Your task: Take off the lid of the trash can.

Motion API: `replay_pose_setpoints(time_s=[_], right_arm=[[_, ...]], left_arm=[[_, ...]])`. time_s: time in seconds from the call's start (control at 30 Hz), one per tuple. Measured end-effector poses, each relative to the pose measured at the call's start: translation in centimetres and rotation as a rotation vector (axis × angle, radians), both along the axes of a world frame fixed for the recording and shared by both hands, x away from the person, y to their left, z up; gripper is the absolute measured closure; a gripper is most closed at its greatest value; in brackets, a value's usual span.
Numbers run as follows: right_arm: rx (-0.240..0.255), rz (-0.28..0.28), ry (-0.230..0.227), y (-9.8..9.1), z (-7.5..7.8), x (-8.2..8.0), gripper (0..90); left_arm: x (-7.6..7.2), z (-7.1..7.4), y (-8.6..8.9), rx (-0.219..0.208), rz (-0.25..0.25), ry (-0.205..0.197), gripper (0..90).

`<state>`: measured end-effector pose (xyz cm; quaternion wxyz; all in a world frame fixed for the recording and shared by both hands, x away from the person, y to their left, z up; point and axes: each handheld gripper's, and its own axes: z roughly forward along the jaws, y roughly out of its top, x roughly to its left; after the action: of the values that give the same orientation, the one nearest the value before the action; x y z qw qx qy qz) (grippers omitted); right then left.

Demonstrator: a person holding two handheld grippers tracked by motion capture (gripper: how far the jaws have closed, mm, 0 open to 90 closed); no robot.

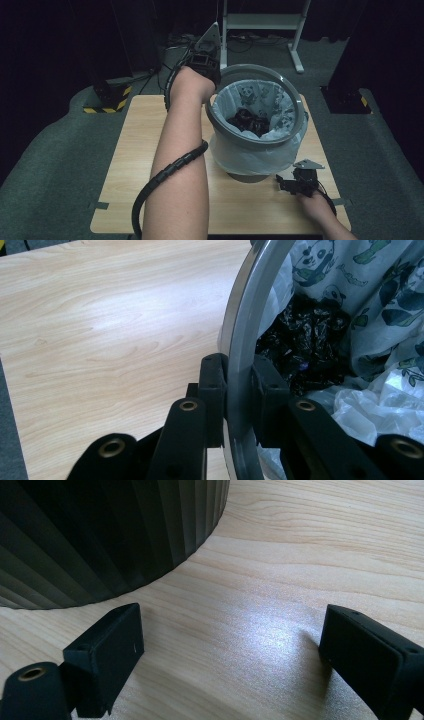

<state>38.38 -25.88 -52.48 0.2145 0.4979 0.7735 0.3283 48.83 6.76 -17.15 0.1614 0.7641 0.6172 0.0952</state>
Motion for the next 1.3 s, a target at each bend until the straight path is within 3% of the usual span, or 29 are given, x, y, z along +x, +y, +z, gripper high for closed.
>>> replay_pose_setpoints(time_s=[0.63,1.3], right_arm=[[0.000,-0.001,0.000,0.0,0.0,0.0,10.3],[0.000,0.002,-0.002,0.0,0.0,0.0,10.3]], left_arm=[[-0.6,-0.1,2.2,-0.025,0.009,0.000,78.3],[-1.8,-0.1,6.8,-0.056,0.042,0.000,78.3]])
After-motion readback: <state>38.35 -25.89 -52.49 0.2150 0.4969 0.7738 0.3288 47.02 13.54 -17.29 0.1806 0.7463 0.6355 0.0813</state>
